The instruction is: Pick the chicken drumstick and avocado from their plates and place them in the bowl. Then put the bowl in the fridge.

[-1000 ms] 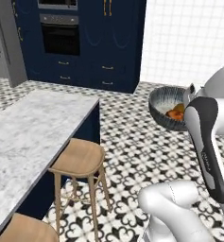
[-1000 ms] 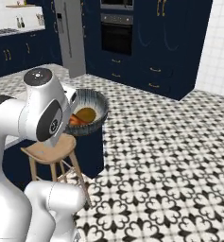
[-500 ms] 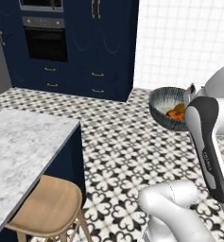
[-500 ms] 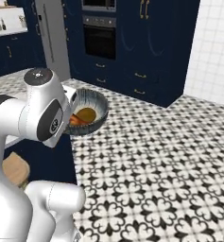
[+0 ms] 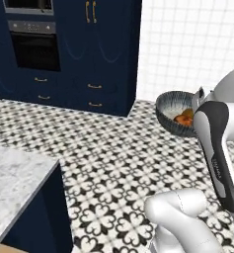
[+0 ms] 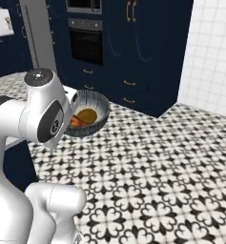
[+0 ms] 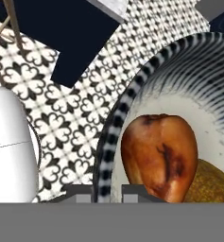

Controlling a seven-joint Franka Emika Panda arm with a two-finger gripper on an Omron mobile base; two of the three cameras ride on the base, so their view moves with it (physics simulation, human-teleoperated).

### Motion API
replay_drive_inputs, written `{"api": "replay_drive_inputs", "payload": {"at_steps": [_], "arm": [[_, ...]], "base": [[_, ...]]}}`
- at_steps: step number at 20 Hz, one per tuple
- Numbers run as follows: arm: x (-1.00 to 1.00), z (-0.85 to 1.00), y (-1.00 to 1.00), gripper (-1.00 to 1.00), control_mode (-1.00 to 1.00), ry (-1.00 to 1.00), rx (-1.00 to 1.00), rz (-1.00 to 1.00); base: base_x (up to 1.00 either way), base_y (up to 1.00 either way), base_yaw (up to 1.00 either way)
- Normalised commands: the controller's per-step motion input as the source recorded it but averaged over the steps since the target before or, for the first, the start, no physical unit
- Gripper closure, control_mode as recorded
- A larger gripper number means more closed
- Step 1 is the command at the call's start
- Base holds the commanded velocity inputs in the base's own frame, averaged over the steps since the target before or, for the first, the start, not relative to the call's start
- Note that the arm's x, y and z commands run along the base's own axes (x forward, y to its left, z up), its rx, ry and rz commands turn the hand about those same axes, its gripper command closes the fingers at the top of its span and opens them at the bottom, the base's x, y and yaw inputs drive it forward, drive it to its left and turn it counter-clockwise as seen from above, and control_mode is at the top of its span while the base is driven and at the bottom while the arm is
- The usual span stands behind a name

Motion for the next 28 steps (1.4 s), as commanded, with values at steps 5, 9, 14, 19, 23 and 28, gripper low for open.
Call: {"api": "replay_drive_inputs", "payload": {"at_steps": [5, 9, 14, 19, 23, 28], "arm": [[0.0, 0.0, 0.0, 1.0, 1.0, 0.0, 0.0, 0.0], [0.0, 0.0, 0.0, 1.0, 1.0, 0.0, 0.0, 0.0], [0.0, 0.0, 0.0, 1.0, 1.0, 0.0, 0.0, 0.0], [0.0, 0.0, 0.0, 1.0, 1.0, 0.0, 0.0, 0.0], [0.0, 0.0, 0.0, 1.0, 1.0, 0.0, 0.0, 0.0], [0.0, 0.0, 0.0, 1.0, 1.0, 0.0, 0.0, 0.0]], "base": [[1.0, -0.43, 0.01], [0.98, -0.59, 0.44], [0.76, -0.7, 0.67], [0.67, -0.97, 0.52], [0.76, -0.89, 0.53], [1.0, -0.85, 0.51]]}}
